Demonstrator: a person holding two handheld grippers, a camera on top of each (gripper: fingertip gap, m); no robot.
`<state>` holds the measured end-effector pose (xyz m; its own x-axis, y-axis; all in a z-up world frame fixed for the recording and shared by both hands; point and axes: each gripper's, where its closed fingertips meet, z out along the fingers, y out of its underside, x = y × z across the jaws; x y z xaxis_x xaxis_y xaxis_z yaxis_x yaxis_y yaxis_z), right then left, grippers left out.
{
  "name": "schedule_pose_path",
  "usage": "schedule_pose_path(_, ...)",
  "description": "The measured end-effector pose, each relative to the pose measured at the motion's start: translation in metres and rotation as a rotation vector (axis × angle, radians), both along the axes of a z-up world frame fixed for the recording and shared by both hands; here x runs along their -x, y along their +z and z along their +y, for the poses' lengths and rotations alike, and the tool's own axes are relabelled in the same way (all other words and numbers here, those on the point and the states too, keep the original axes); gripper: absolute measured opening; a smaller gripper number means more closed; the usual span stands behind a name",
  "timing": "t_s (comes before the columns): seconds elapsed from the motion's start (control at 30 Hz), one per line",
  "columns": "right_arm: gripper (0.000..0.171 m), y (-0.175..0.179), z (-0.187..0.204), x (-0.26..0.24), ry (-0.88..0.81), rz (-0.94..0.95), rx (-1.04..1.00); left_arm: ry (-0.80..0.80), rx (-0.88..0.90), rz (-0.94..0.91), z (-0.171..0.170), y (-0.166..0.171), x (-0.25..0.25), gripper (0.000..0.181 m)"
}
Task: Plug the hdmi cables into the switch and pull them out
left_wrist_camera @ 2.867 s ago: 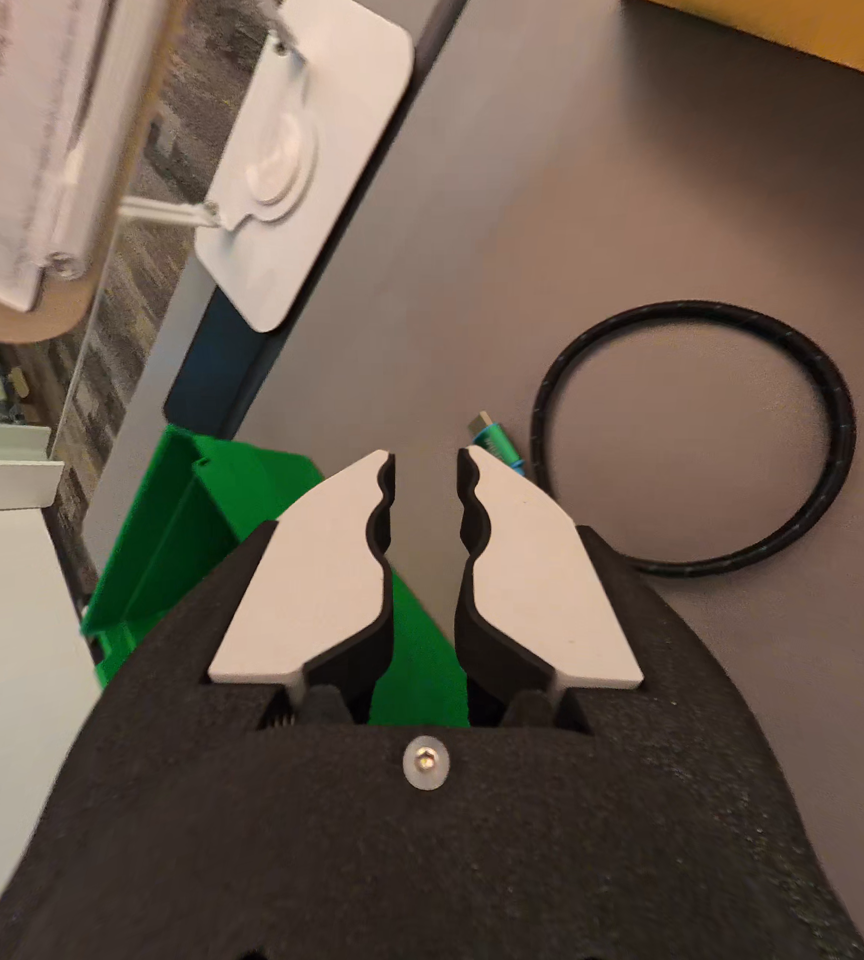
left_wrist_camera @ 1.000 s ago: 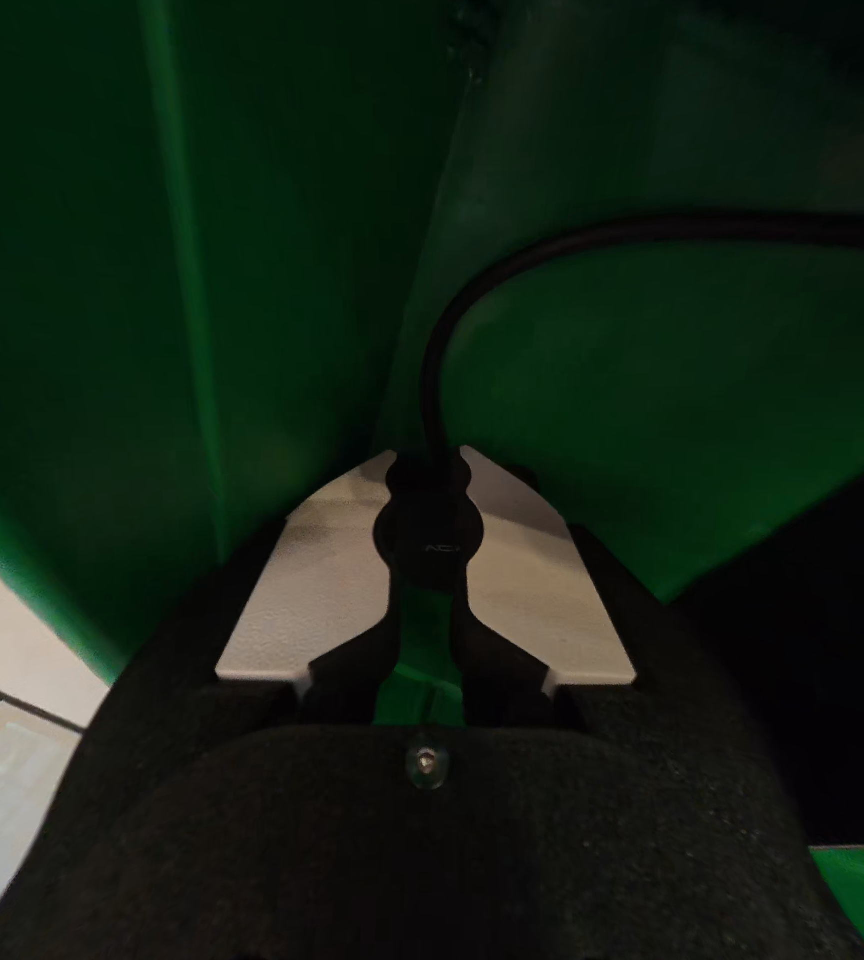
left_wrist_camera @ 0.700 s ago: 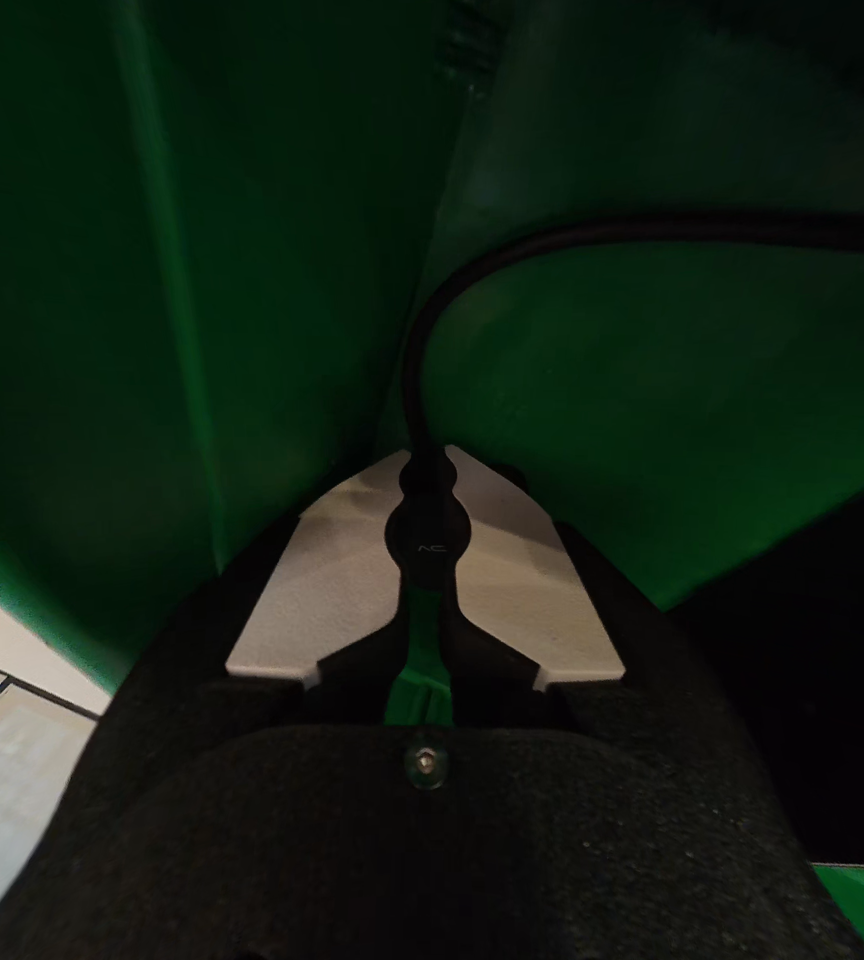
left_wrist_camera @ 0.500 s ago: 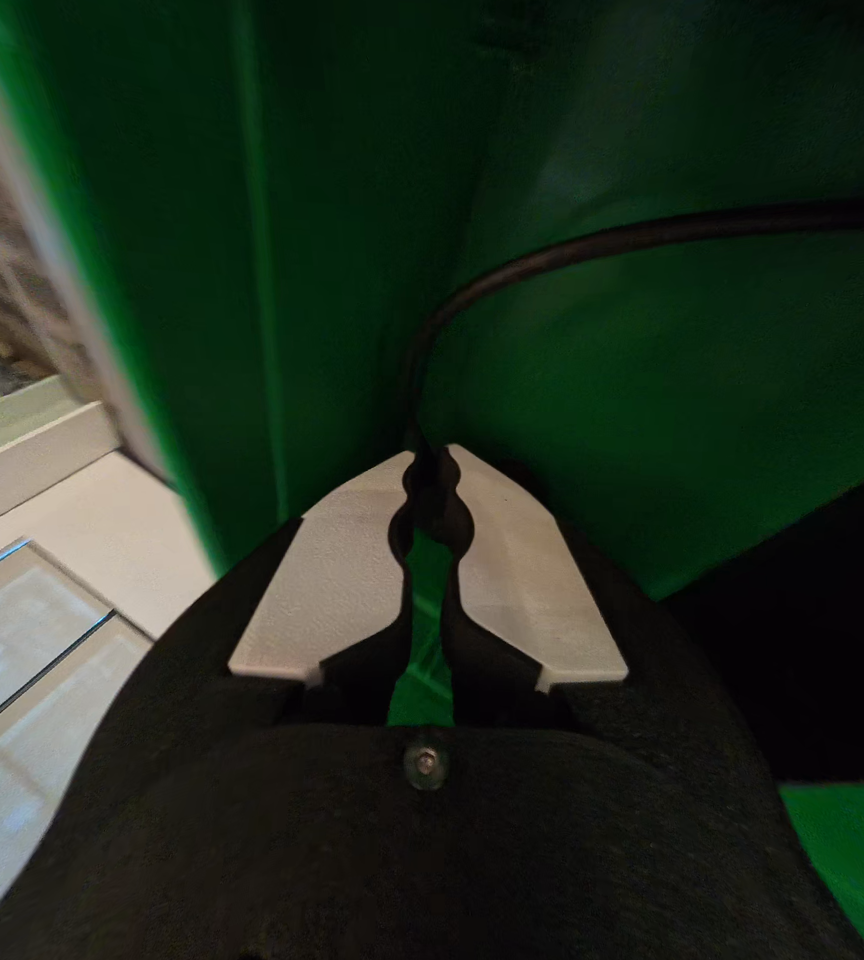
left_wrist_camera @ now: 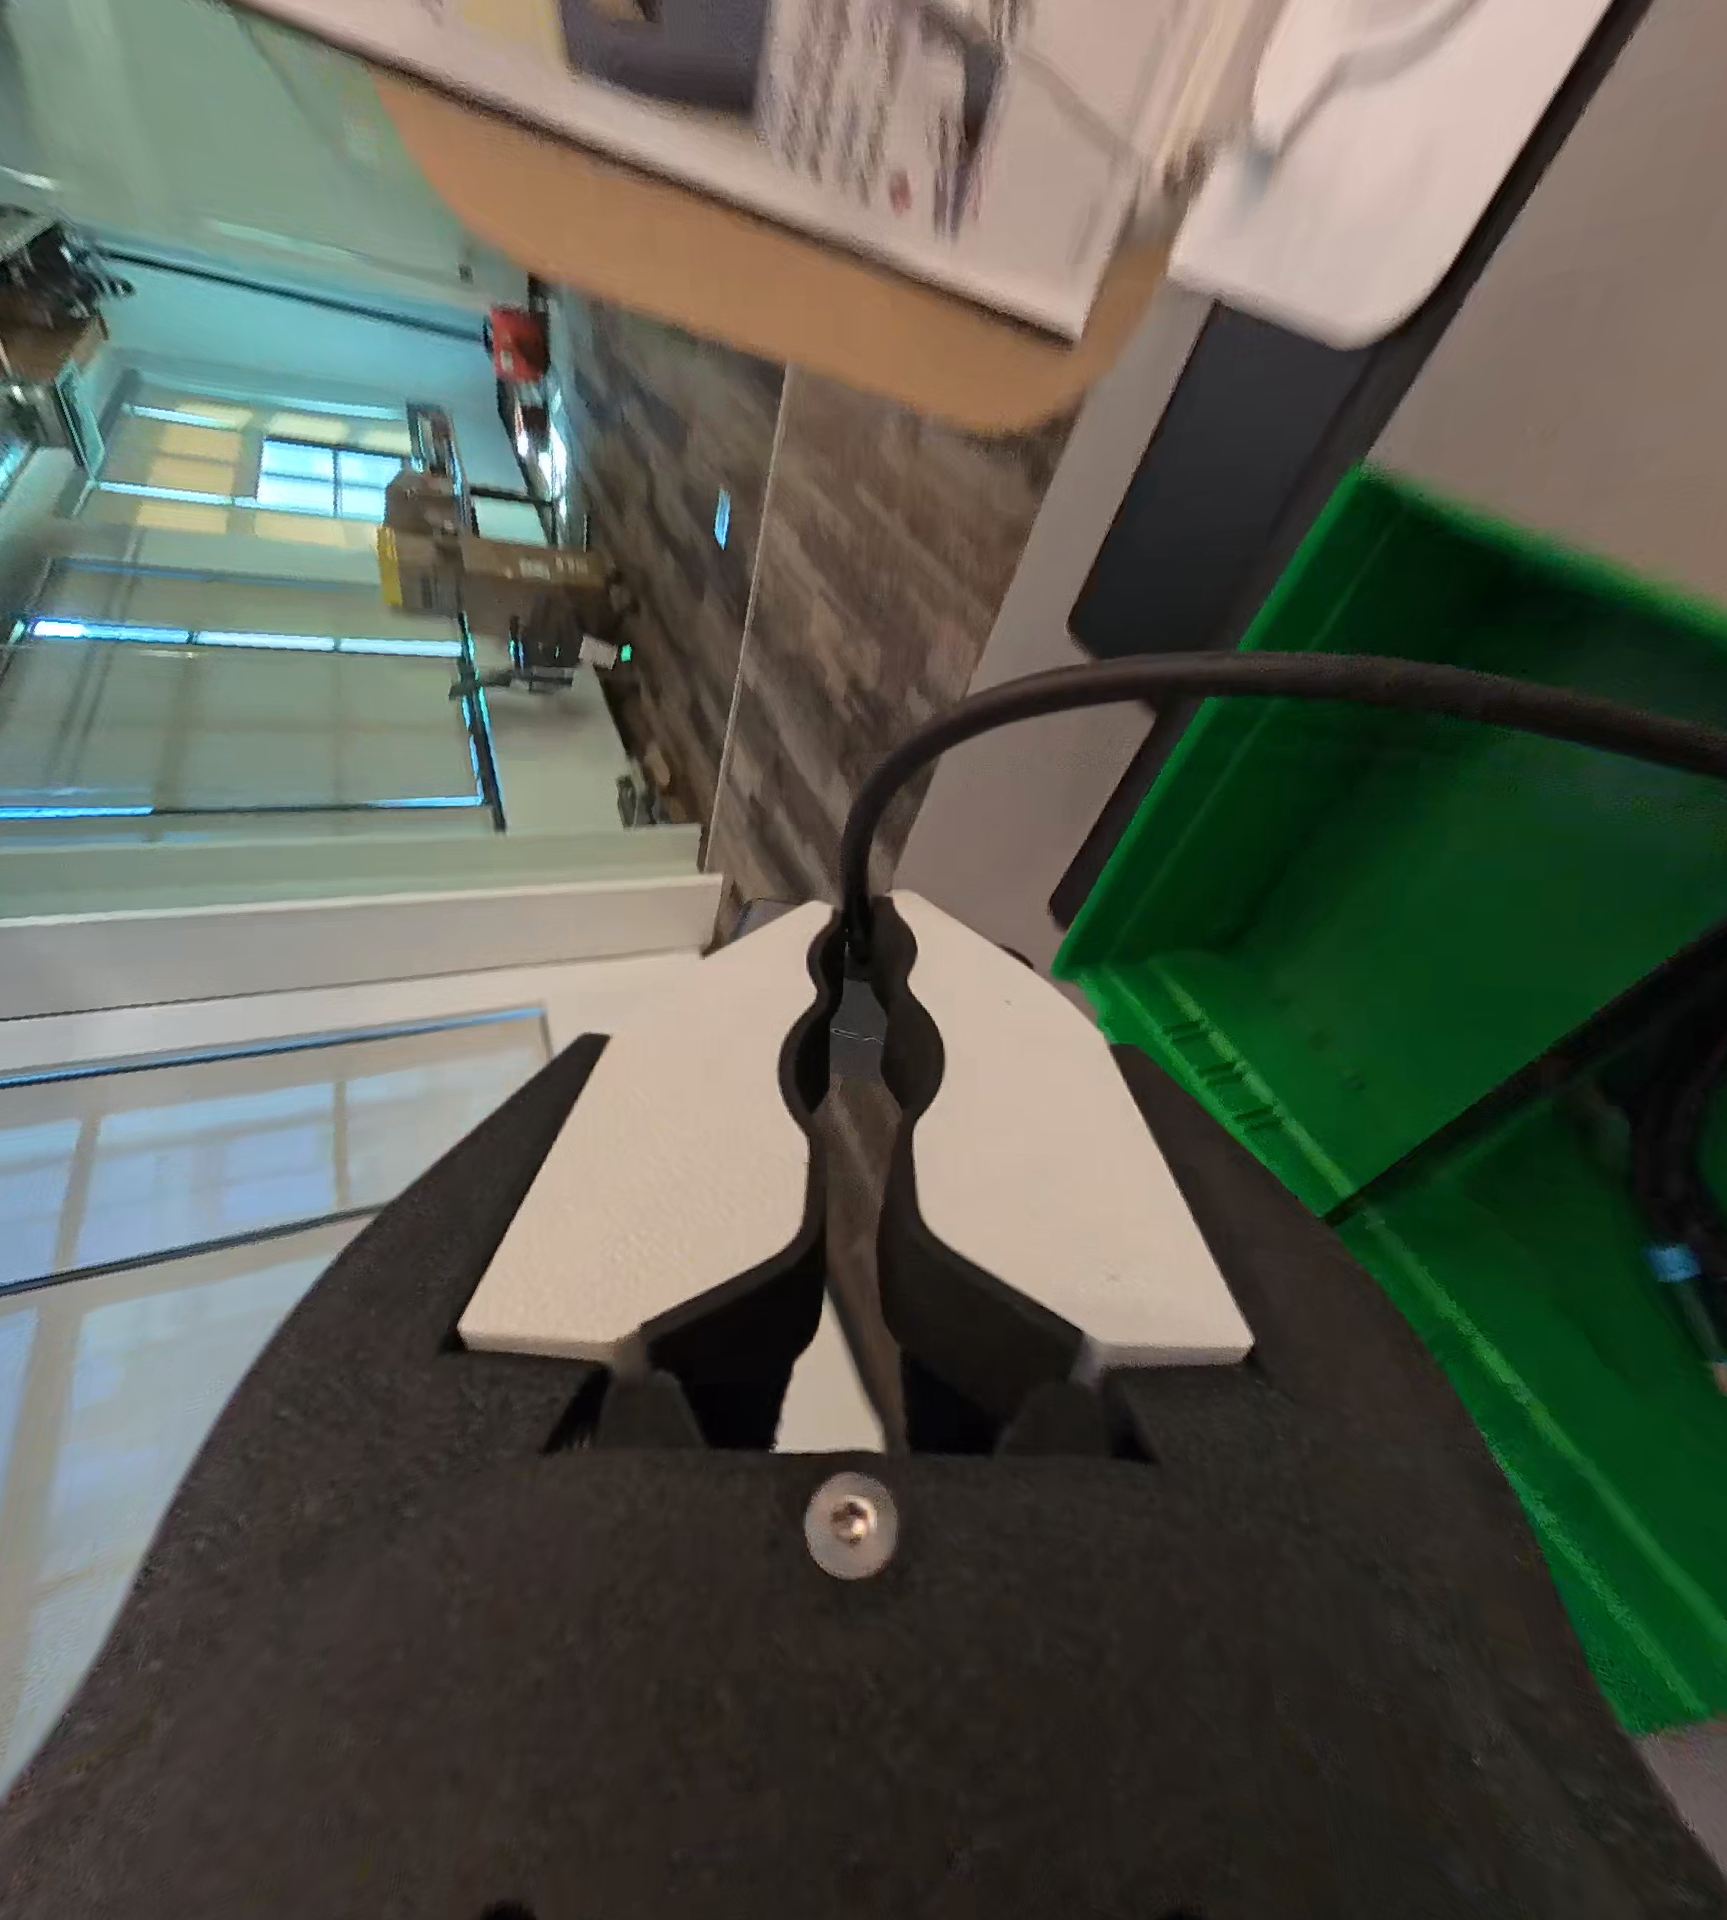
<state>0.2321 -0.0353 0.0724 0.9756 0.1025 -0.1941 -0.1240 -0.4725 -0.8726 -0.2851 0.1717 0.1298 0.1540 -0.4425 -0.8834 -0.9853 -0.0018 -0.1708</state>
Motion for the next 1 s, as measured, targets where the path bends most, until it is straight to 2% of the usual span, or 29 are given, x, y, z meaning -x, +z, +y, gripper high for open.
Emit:
schedule_pose_path(0.13,0.019,0.035,0.024,0.074,0.237,-0.026,-0.218,-0.179,0.086,-0.208,-0.053,0.028,-0.052,0.004)
schedule_pose_path(0.23,0.026,0.052,0.028,0.159,0.518,0.066,-0.345,-0.260,0.172,-0.356,-0.087,0.037,-0.087,0.005)
schedule_pose_path(0.3,0.031,0.053,0.027,0.214,0.678,0.115,-0.380,-0.290,0.216,-0.455,-0.105,0.043,-0.108,0.004)
schedule_pose_path(0.37,0.039,0.045,0.031,0.256,0.743,0.110,-0.415,-0.297,0.267,-0.547,-0.118,0.047,-0.127,0.005)
schedule_pose_path(0.47,0.047,0.034,0.035,0.301,0.768,0.098,-0.479,-0.315,0.331,-0.614,-0.136,0.047,-0.156,0.004)
schedule_pose_path(0.57,0.057,0.038,0.032,0.321,0.734,0.156,-0.568,-0.314,0.343,-0.668,-0.146,0.045,-0.181,0.004)
schedule_pose_path(0.73,0.063,0.050,0.035,0.305,0.547,0.122,-0.705,-0.278,0.419,-0.753,-0.152,0.026,-0.212,0.004)
schedule_pose_path(0.87,0.062,0.042,0.042,0.304,0.510,0.093,-0.638,-0.243,0.481,-0.752,-0.153,0.003,-0.230,0.004)
schedule_pose_path(0.9,0.059,0.037,0.046,0.303,0.497,0.086,-0.611,-0.241,0.489,-0.746,-0.154,-0.001,-0.234,0.004)
schedule_pose_path(0.97,0.032,0.024,0.053,0.300,0.491,0.061,-0.552,-0.246,0.497,-0.744,-0.156,-0.006,-0.242,0.004)
schedule_pose_path(1.0,0.025,0.022,0.053,0.300,0.509,0.062,-0.550,-0.250,0.488,-0.741,-0.156,-0.007,-0.244,0.005)
